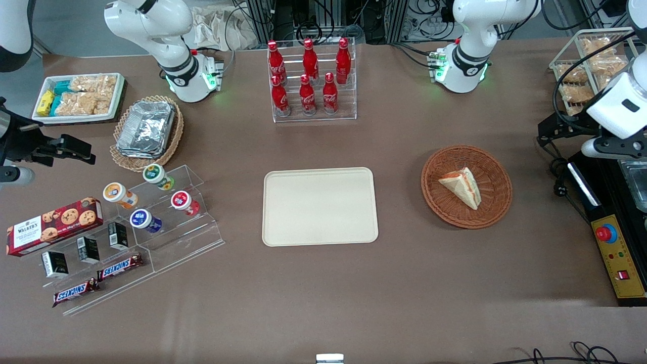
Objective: Place sandwich from basket to tray
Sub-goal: 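Move the left gripper down over the wrapped sandwich in the wicker basket, then close the left gripper on the sandwich's crust edge, then lift the sandwich and carry it with the left gripper over the tray, then lower the sandwich onto the tray and open the left gripper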
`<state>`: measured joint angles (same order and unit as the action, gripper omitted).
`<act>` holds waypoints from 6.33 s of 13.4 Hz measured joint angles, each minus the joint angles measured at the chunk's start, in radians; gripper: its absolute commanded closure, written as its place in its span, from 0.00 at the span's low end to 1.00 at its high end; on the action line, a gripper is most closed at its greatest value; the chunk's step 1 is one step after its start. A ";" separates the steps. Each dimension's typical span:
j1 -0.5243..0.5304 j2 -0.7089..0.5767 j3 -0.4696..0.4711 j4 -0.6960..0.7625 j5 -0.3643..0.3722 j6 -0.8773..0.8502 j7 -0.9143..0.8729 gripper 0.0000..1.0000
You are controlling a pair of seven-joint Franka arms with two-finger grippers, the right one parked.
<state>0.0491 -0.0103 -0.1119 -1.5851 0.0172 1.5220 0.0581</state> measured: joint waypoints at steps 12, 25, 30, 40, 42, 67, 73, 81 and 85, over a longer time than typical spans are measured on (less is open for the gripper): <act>-0.007 -0.046 -0.029 -0.263 -0.053 0.180 -0.616 0.00; -0.018 0.054 -0.077 -0.735 -0.057 0.792 -1.075 0.00; -0.018 0.106 -0.077 -0.849 -0.058 0.971 -1.078 0.01; -0.018 0.145 -0.078 -0.879 -0.054 1.046 -1.064 1.00; -0.018 0.112 -0.084 -0.858 0.009 0.981 -1.029 1.00; -0.135 0.771 -0.595 -0.019 0.440 0.634 -1.153 1.00; -0.148 0.834 -0.586 -0.015 0.486 0.664 -1.146 0.00; -0.169 0.833 -0.582 0.003 0.490 0.656 -1.146 0.00; -0.168 0.798 -0.582 0.050 0.490 0.549 -1.146 0.00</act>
<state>-0.1188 0.7876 -0.6941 -1.5347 0.5071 2.0714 -1.0882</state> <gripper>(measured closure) 0.000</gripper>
